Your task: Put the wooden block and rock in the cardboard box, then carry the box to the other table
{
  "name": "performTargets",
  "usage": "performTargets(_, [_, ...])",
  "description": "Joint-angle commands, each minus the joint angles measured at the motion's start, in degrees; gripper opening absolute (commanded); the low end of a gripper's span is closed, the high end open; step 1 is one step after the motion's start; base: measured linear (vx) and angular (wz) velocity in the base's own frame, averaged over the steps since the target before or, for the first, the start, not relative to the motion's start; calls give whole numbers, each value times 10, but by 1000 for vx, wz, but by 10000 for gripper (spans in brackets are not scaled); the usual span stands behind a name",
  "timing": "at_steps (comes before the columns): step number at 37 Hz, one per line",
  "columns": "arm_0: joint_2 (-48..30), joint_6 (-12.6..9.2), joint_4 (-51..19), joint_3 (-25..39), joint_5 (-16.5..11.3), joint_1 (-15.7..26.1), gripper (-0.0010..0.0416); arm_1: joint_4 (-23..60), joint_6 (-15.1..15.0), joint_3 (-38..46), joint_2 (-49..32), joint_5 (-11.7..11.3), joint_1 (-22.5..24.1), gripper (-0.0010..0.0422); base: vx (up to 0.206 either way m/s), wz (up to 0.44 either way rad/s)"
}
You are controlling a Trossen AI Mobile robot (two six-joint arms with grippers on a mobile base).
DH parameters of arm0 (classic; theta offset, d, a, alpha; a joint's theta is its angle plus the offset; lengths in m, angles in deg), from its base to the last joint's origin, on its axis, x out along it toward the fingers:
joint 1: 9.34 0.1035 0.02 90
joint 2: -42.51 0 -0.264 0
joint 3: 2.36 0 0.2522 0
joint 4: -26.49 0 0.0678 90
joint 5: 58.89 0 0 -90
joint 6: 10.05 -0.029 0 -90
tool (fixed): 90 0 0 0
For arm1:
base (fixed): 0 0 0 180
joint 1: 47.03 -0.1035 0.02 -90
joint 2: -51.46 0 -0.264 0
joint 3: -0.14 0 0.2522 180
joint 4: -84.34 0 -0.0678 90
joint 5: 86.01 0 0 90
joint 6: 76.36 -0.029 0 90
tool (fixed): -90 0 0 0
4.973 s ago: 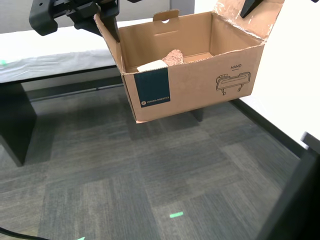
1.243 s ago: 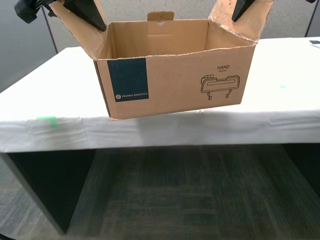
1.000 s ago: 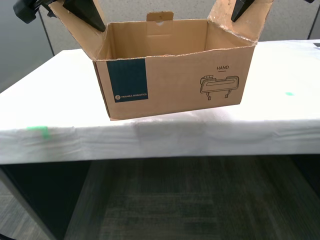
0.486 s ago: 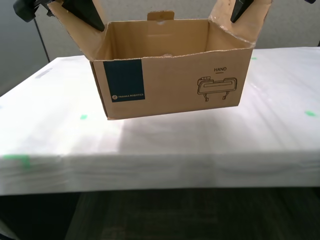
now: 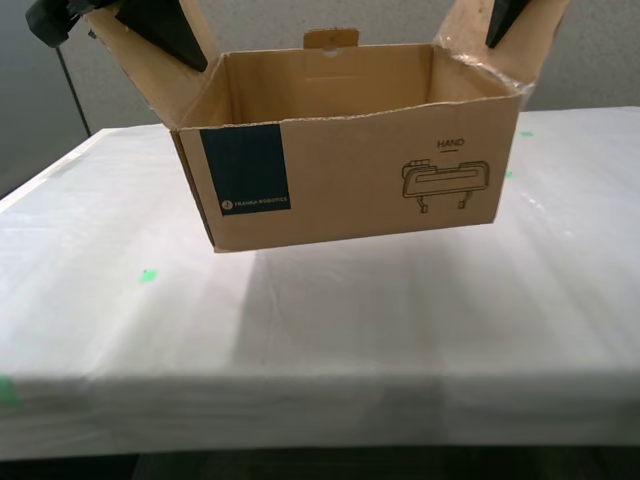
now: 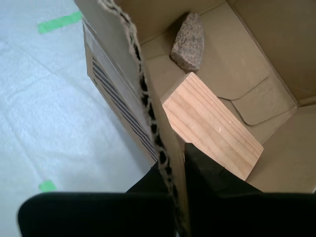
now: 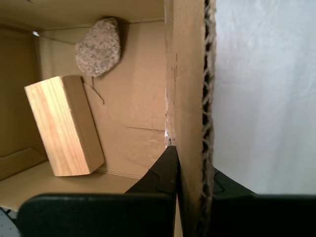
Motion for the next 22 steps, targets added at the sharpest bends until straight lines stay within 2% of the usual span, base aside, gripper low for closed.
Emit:
performTargets(1, [21,-7,0,1,22,1,-1,7,-12,0,0,22,0,-1,195,-69])
performTargets(3, [31,-8,0,1,23,1,-1,7,-10,0,0,38,0,-1,193,-10])
performTargets(8, [45,-12,-15,1,23,2,-1,15,-12,0,0,43,1,-1,191,-16])
performTargets(13, [46,-7,-26,-5,23,2,-1,22,-9,0,0,79,3,-1,182,-3])
performTargets(17, [47,-3,-23,-25,26,3,-1,24,9,-1,1,66,13,-1,123,2])
performTargets(22, [47,0,13,-53,32,3,-1,21,-1,0,1,26,23,-1,38,1])
